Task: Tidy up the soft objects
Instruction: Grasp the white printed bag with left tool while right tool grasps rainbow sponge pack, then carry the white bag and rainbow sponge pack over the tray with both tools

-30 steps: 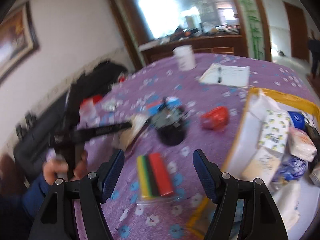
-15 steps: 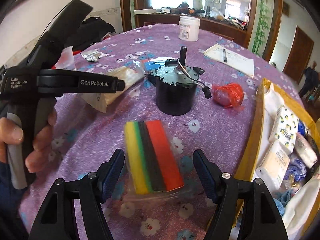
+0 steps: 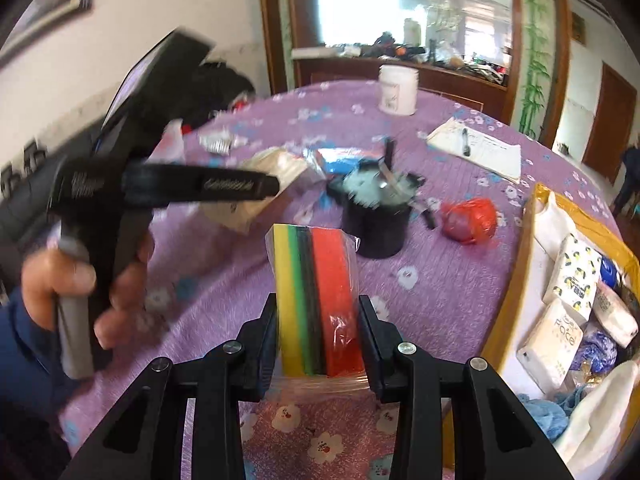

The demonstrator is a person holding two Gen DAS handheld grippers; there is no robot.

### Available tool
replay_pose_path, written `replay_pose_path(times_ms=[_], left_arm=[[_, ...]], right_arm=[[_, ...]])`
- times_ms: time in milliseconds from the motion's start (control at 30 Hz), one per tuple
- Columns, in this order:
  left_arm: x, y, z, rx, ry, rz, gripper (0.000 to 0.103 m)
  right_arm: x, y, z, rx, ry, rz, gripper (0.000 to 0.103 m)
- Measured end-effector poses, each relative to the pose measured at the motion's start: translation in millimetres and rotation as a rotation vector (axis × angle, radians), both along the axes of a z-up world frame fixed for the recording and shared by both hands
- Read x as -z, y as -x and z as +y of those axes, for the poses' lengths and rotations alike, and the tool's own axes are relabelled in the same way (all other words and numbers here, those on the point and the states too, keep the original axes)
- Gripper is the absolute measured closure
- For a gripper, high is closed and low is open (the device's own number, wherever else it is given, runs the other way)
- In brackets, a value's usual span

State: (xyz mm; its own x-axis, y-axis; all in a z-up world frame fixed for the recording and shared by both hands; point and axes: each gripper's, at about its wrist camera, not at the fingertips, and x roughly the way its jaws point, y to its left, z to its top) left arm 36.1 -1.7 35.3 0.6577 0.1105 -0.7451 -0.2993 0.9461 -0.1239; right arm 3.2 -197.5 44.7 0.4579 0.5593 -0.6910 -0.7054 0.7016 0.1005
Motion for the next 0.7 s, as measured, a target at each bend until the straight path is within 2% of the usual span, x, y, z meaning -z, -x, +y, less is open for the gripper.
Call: replay_pose_path(times_ms=[367, 700], left_arm=[[-30, 20, -17, 0.068, -0.017, -0.177, 0.062], [-37, 25, -37, 0.145, -0.040, -0.226, 0.062]], right_arm=[[-25, -13, -37, 0.112, -0.191, 0.005, 0.063], [-36, -44, -92, 0.294, -0.310, 0.035, 0.063]])
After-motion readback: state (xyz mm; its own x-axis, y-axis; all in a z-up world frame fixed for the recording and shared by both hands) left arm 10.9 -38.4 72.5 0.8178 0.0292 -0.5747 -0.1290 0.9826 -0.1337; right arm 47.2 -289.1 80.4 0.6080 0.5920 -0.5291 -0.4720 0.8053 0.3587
